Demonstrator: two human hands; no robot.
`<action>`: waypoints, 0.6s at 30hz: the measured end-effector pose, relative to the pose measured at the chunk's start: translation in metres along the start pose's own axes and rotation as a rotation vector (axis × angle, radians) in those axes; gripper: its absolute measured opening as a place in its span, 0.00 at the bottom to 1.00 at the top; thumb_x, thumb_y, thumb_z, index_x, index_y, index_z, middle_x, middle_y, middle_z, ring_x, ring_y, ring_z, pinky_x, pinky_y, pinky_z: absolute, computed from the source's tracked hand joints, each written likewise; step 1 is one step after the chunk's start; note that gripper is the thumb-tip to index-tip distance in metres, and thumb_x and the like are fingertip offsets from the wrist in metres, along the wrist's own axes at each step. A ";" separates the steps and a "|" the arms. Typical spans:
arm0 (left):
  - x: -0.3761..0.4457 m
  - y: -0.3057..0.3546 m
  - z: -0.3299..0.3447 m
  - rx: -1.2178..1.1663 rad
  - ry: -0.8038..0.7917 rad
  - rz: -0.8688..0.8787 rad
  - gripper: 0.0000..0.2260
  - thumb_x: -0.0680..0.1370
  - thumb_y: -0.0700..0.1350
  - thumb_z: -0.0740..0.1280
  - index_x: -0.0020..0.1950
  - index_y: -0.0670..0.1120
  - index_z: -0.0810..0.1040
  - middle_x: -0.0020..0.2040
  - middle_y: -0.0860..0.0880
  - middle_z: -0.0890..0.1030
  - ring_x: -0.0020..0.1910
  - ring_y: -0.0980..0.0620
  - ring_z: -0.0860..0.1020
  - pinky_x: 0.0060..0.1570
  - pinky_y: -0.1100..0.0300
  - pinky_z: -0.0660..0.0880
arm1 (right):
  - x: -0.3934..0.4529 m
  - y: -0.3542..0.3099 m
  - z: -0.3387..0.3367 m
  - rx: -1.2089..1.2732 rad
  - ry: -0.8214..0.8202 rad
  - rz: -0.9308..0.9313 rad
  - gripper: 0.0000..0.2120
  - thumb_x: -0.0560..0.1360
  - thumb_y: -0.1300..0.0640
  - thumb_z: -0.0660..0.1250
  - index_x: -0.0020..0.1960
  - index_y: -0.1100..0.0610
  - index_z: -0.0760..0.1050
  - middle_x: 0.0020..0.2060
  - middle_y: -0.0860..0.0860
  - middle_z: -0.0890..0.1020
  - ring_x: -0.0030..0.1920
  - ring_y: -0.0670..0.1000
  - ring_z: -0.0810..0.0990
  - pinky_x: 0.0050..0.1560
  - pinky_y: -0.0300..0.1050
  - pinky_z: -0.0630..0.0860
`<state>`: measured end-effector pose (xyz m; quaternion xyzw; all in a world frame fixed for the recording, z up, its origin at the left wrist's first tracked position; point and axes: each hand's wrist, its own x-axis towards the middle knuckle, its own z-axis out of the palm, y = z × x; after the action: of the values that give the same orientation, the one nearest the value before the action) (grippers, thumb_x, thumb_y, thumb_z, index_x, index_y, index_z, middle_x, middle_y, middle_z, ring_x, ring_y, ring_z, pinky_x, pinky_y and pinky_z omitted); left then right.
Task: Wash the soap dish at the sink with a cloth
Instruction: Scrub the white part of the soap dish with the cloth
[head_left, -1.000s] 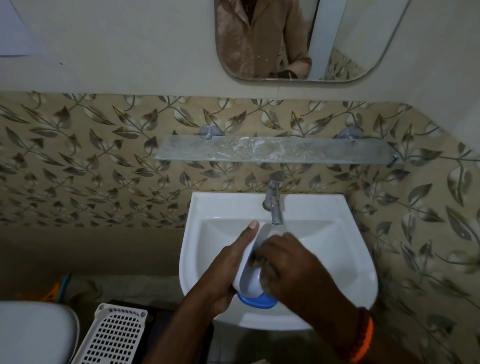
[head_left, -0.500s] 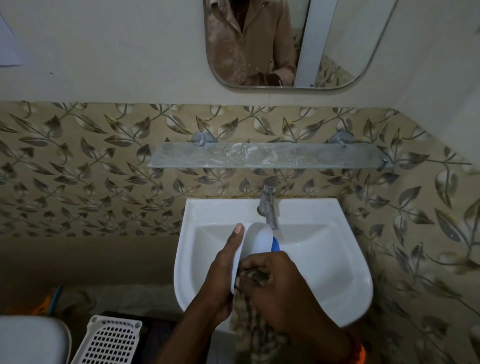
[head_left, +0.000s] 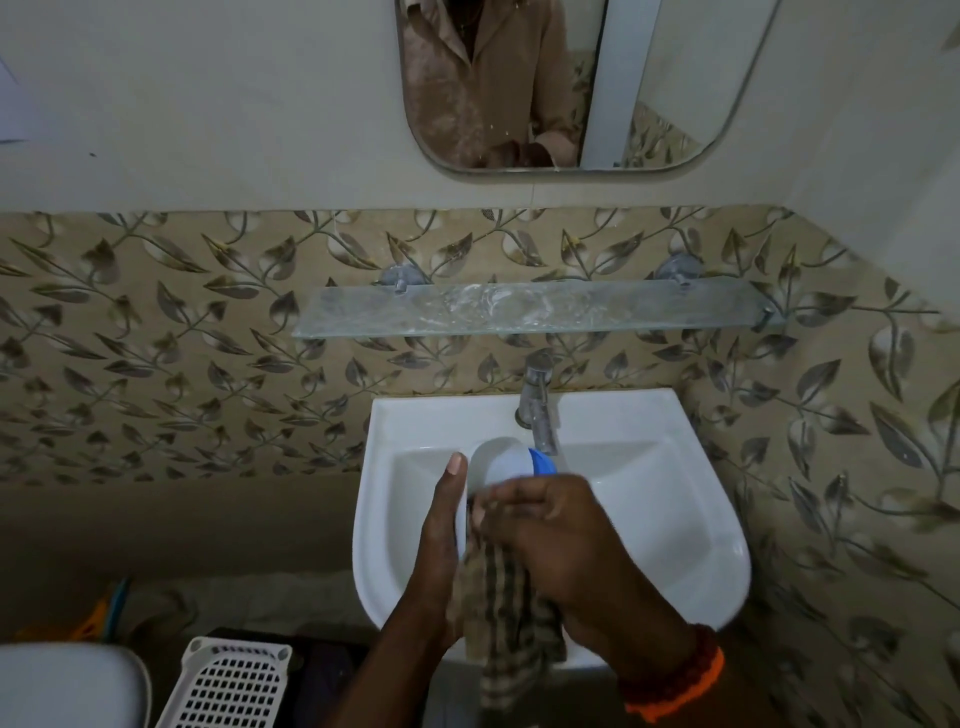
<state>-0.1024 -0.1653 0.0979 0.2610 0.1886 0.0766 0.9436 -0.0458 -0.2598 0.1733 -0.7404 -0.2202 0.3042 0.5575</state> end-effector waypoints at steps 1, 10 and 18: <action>-0.001 -0.003 0.000 -0.023 -0.044 -0.030 0.29 0.72 0.60 0.76 0.63 0.39 0.83 0.59 0.38 0.85 0.59 0.41 0.84 0.57 0.48 0.80 | 0.003 -0.004 -0.001 0.095 0.042 0.007 0.07 0.76 0.59 0.71 0.41 0.51 0.84 0.36 0.45 0.86 0.40 0.43 0.85 0.44 0.32 0.80; 0.006 0.005 -0.009 0.092 0.152 0.007 0.31 0.67 0.66 0.75 0.59 0.44 0.86 0.55 0.39 0.86 0.51 0.42 0.86 0.48 0.49 0.83 | -0.004 0.007 0.005 -0.211 0.009 -0.060 0.04 0.75 0.56 0.70 0.45 0.50 0.84 0.36 0.40 0.84 0.41 0.34 0.82 0.43 0.24 0.75; 0.004 0.002 -0.014 -0.017 -0.010 -0.074 0.29 0.67 0.63 0.77 0.55 0.41 0.86 0.53 0.38 0.86 0.52 0.42 0.85 0.55 0.49 0.81 | -0.003 0.005 0.008 -0.050 0.074 -0.030 0.06 0.74 0.59 0.73 0.43 0.47 0.83 0.39 0.41 0.86 0.42 0.38 0.84 0.43 0.28 0.78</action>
<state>-0.1046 -0.1563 0.0867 0.2463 0.1927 0.0418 0.9489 -0.0540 -0.2575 0.1677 -0.7617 -0.2179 0.2626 0.5508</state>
